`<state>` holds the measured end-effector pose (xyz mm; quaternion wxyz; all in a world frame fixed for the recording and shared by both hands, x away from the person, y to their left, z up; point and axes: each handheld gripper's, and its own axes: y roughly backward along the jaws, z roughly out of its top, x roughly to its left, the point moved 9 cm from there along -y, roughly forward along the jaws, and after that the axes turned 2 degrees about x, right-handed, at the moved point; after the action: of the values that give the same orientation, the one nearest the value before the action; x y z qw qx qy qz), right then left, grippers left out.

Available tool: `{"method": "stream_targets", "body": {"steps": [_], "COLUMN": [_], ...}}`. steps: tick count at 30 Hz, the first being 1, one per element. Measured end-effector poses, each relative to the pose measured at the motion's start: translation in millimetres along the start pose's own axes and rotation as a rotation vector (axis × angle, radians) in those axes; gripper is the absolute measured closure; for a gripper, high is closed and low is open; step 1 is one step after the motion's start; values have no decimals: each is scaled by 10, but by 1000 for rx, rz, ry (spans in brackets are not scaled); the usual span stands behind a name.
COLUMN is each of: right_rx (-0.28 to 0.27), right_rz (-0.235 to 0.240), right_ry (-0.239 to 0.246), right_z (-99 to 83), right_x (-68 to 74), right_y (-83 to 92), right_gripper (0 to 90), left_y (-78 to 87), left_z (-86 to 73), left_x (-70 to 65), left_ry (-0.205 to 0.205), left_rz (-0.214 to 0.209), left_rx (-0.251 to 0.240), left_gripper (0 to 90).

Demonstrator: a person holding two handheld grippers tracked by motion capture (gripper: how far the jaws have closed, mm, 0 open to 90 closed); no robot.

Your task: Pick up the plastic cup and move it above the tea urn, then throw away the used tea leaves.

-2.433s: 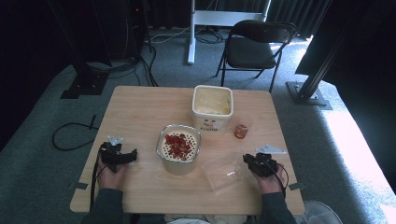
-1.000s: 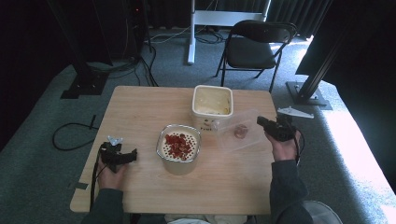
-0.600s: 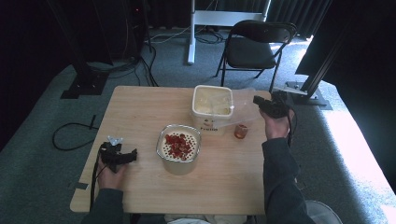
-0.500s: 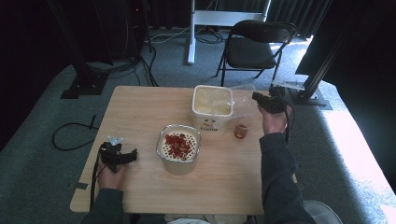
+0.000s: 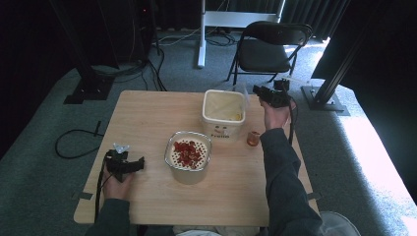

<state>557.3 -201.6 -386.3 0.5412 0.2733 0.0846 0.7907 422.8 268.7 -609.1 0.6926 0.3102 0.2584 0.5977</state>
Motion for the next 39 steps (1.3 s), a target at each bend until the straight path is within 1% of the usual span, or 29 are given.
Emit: {"method": "stream_targets", "body": {"steps": [2,3,9,11,13,14,16,19,21,23,24,25,26,27,29,30,31,33,36,37,38,39], "right_rx": [-4,-1,26,37,43,55,68,74,88,106,105,105,102,108,105,105,105,119,122,124,131,131], "right_rz": [6,1,1,-5,-8,-11,-28,-21,-3,14,21,21,29,34,35,32,32,49,43,38,29,29], "right_ry": [4,11,53,62,67,97,135,152,164,185,195,195,200,224,251,260,260,282,311,313,325,325], "right_z": [-15,-30,-161,-214,-244,-331,-413,-515,-581,-650,-676,-676,-699,-763,-823,-854,-854,-930,-1026,-1055,-1114,-1114], "right_x": [-7,-23,-140,-192,-214,-252,-276,-304,-306,-288,-281,-281,-273,-273,-281,-288,-288,-293,-310,-319,-340,-340], "right_y": [19,29,82,91,95,104,111,126,131,138,151,151,166,210,253,274,274,307,346,355,368,368], "right_gripper": [586,583,561,556,553,545,533,509,504,479,466,466,434,405,385,380,380,376,339,318,289,289], "left_y": [0,0,0,0,1,0,0,0,0,0,0,0,0,0,0,0,0,0,0,0,0,0], "left_z": [0,0,0,0,0,0,0,0,0,0,0,0,0,0,0,0,0,0,0,0,0,0], "left_x": [0,1,0,0,1,0,0,0,0,1,0,0,0,0,0,0,1,1,0,0,0,0], "left_ry": [0,-1,-1,-1,-1,-1,-1,-1,-1,-1,-1,-1,-1,0,0,0,-1,-1,-1,0,-1,-1], "left_rz": [0,0,0,0,0,0,0,0,0,0,0,0,0,0,0,0,0,0,0,0,0,0], "left_rx": [0,0,0,0,1,1,0,0,0,1,1,1,1,0,0,0,0,0,0,0,0,0], "left_gripper": [93,93,93,93,93,93,93,93,93,93,93,93,93,93,93,93,93,93,93,93,93,93]}}
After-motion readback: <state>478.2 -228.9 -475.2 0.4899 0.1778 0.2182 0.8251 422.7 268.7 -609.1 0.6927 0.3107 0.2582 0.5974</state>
